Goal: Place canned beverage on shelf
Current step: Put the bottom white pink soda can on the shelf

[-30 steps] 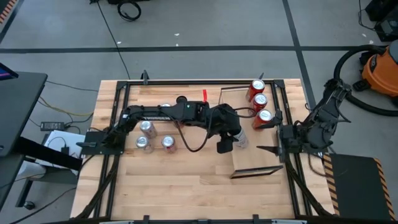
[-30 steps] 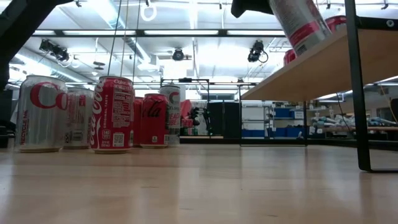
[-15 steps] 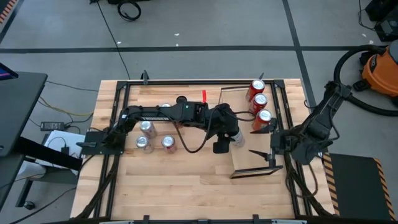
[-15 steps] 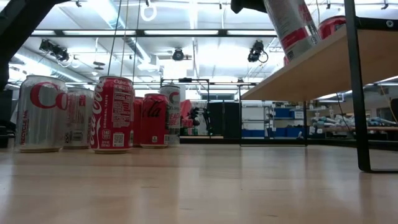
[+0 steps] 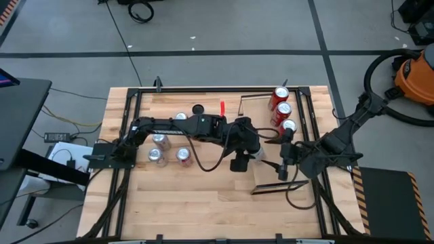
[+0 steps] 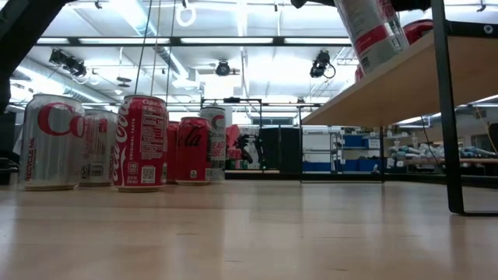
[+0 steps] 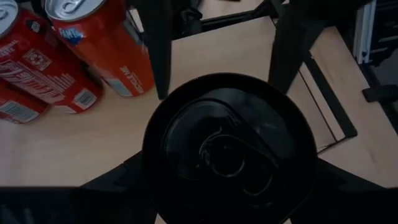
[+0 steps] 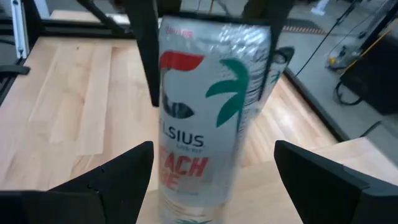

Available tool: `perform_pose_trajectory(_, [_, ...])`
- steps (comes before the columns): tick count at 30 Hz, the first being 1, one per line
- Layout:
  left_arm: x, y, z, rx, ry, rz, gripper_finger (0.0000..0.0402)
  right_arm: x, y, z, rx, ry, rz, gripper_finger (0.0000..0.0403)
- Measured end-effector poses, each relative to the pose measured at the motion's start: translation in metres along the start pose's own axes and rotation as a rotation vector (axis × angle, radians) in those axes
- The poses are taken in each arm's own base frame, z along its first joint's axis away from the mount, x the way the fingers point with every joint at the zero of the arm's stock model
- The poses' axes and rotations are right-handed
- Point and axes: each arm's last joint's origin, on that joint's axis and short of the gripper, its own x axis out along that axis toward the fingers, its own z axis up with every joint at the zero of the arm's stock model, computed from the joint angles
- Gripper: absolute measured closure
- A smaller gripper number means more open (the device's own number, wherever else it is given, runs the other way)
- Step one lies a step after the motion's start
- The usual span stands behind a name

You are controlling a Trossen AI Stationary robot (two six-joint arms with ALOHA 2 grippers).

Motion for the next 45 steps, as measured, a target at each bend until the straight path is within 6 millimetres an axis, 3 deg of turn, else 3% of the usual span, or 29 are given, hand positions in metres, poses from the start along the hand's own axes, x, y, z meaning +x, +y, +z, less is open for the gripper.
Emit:
perform_pose_trajectory(9, [-0.001, -0.006, 0.003, 0.005, -0.017, 0.033, 0.0142, 0.023, 0.004, 0.0, -0.002, 0.058, 0.015, 0.0064])
perform_pose_trajectory(19, [-0.002, -0.008, 0.004, 0.0, -0.031, 0.031, 0.014, 0.027, 0.001, 0.001, -0.008, 0.071, 0.015, 0.0146])
perform_pose_trajectory(27, [-0.007, -0.018, 0.008, 0.021, -0.058, 0.016, 0.0063, 0.027, 0.002, -0.001, -0.026, 0.093, 0.037, 0.0137])
perform_pose_trajectory(38, [-0.019, -0.034, 0.001, 0.071, 0.041, 0.083, 0.0045, -0.007, -0.007, -0.007, -0.006, 0.007, 0.044, 0.0135])
perform_pose_trajectory(45, [0.004, -0.043, -0.02, 0.113, 0.128, 0.097, 0.0045, -0.029, -0.012, -0.03, 0.006, -0.074, 0.073, 0.0135])
